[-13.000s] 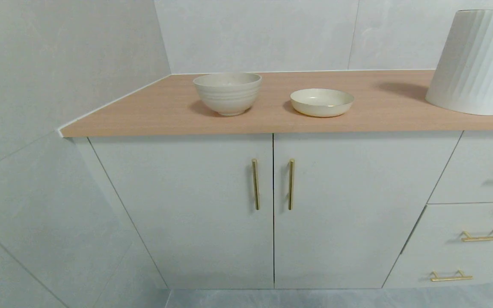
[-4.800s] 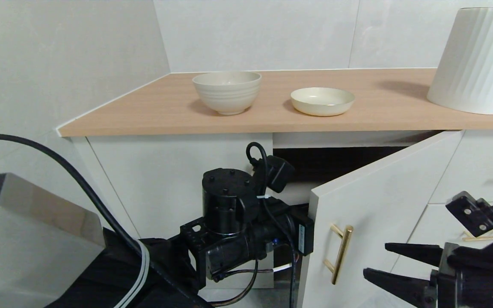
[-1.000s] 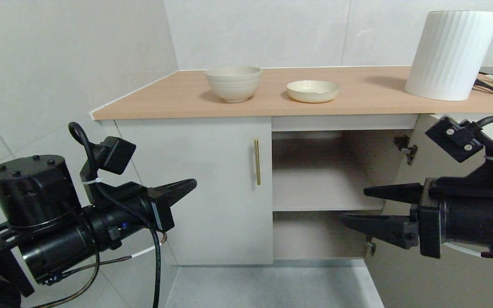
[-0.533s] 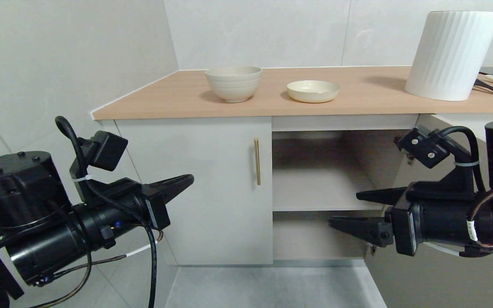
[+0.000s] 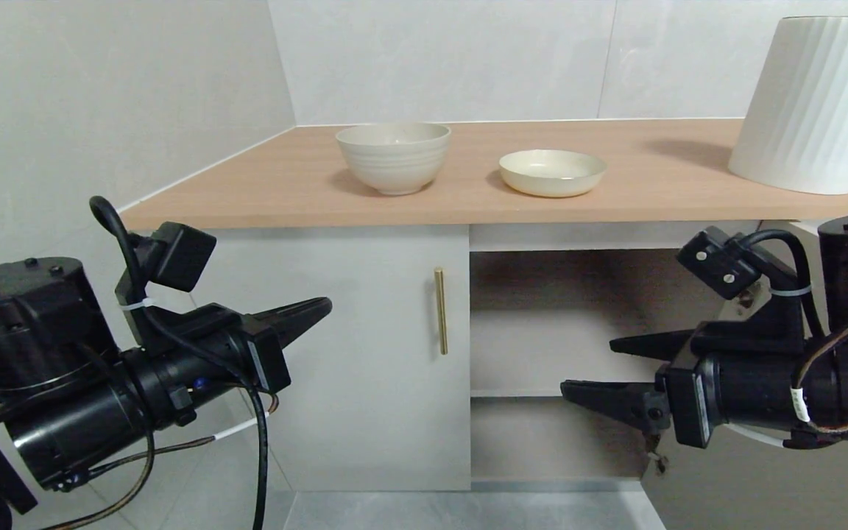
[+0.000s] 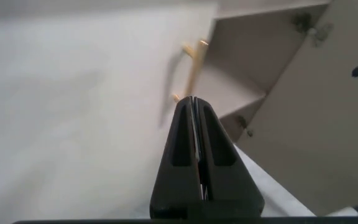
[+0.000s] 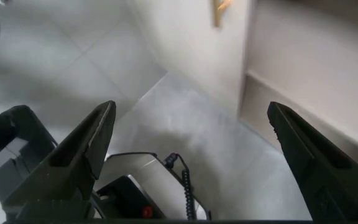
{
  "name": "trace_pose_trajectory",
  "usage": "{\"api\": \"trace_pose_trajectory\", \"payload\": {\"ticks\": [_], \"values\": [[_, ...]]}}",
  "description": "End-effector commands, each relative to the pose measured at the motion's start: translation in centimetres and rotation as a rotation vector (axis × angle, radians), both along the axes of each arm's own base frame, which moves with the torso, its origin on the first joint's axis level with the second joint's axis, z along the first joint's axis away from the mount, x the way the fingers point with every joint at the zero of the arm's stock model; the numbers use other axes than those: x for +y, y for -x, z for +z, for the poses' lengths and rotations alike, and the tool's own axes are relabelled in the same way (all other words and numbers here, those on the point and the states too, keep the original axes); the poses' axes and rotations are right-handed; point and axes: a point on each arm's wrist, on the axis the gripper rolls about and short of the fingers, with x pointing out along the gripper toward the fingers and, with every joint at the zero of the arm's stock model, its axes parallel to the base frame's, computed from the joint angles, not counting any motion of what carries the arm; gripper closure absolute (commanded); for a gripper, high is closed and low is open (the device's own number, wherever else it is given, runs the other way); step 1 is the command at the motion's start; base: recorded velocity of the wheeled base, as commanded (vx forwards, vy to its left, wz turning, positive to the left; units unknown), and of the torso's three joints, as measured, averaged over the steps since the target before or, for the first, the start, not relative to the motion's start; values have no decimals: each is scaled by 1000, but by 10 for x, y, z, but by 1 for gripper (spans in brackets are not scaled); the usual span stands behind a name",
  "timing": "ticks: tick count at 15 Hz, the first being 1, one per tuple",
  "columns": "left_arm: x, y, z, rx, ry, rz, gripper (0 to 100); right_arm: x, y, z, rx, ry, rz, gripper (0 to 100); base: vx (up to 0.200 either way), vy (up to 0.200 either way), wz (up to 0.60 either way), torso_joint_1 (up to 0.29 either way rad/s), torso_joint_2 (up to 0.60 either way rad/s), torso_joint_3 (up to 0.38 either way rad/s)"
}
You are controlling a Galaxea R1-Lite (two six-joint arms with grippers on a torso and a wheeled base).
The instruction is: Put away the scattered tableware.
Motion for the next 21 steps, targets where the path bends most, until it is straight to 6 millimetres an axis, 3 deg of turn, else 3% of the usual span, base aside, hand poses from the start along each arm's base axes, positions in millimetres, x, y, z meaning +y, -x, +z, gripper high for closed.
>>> {"api": "trace_pose_trajectory", "payload": {"ticks": [1, 10, 21], "values": [[0, 0, -1, 2, 0, 0, 100, -1, 1, -2, 3, 5, 1, 0, 0, 0, 0, 0, 0, 0], [1, 3, 2, -8, 7, 1, 100, 0, 0, -3, -44, -30, -2, 0, 0, 0, 0, 0, -17, -18], [1, 2, 3, -9, 7, 1, 100, 0, -1, -4, -40, -27, -2, 0, 0, 0, 0, 82, -410, -329]]}}
